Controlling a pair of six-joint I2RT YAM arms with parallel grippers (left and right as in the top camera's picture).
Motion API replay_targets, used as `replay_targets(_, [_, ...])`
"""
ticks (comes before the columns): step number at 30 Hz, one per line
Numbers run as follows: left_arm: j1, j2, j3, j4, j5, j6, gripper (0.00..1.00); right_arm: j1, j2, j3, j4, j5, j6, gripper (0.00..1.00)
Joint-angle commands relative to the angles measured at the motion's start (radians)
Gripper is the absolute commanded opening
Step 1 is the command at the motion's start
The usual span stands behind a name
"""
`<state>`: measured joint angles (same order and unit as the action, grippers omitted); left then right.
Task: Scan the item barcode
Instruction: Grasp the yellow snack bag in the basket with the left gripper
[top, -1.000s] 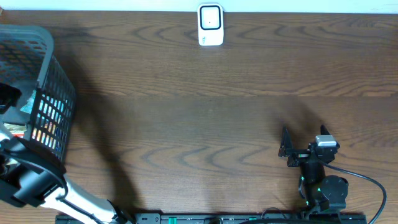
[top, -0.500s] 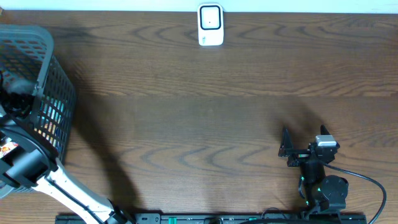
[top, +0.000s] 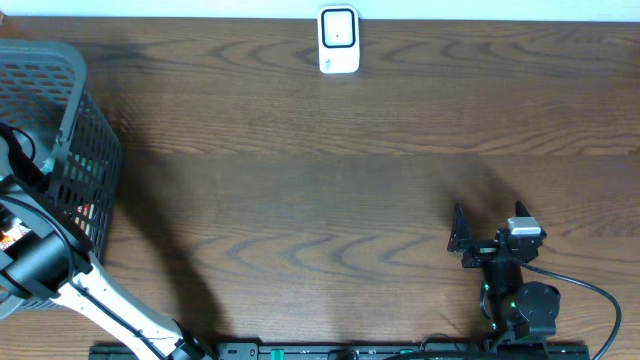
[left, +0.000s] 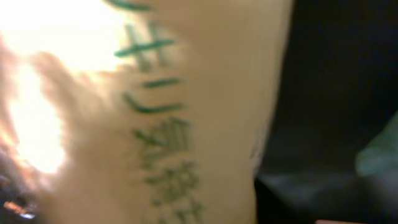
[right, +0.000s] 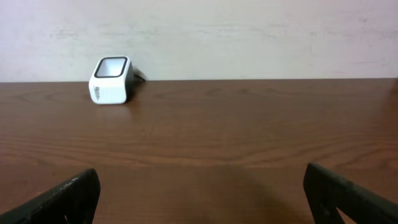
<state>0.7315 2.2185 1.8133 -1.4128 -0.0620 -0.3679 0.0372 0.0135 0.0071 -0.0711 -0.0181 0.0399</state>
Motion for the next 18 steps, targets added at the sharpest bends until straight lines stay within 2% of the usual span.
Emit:
replay_targets(1, [0.003, 0.011, 0.009, -0.019, -0.002, 0.016, 0.28, 0.01, 0.0, -0.002, -0.004, 0.005, -0.011, 0.99])
replay_targets(2, [0.003, 0.011, 0.017, -0.029, -0.002, 0.016, 0.27, 0.01, 0.0, -0.002, -0.004, 0.005, -0.011, 0.99])
replay_targets(3, [0.003, 0.009, 0.032, -0.05, -0.002, 0.015, 0.12, 0.01, 0.0, -0.002, -0.004, 0.005, -0.011, 0.99])
replay_targets(4, [0.003, 0.006, 0.043, -0.065, -0.001, 0.014, 0.08, 0.01, 0.0, -0.002, -0.004, 0.005, -0.011, 0.99])
replay_targets(12, [0.003, -0.091, 0.194, -0.173, 0.011, 0.014, 0.08, 0.01, 0.0, -0.002, -0.004, 0.005, -0.011, 0.99])
replay_targets(18, [0.003, -0.259, 0.261, -0.146, 0.119, 0.01, 0.08, 0.01, 0.0, -0.002, -0.004, 0.005, -0.011, 0.99])
